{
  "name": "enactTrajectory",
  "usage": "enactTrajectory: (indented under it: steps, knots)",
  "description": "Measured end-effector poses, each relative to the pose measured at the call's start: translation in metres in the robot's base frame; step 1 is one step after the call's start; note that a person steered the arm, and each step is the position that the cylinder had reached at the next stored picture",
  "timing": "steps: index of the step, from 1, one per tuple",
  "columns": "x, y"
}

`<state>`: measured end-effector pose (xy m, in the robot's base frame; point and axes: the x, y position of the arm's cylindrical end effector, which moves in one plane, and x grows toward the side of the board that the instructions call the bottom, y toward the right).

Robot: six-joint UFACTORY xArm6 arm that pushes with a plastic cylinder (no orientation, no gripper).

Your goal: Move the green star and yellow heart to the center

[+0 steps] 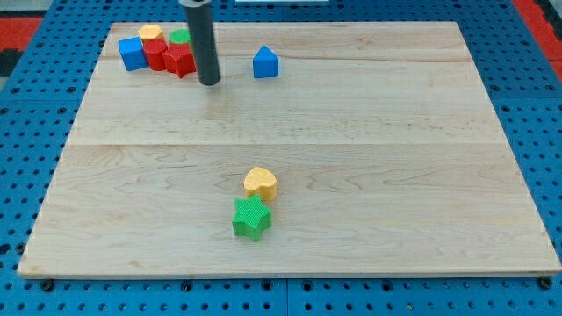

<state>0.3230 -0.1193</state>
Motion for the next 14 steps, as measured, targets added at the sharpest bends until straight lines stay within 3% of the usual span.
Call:
enactTrajectory:
  steps: [1, 4, 10, 13, 14]
  knots:
    - [0.0, 0.0]
    - [0.027, 0.123]
    - [0.034, 0.189]
    - [0.262, 0.193]
    - [0.288, 0.123]
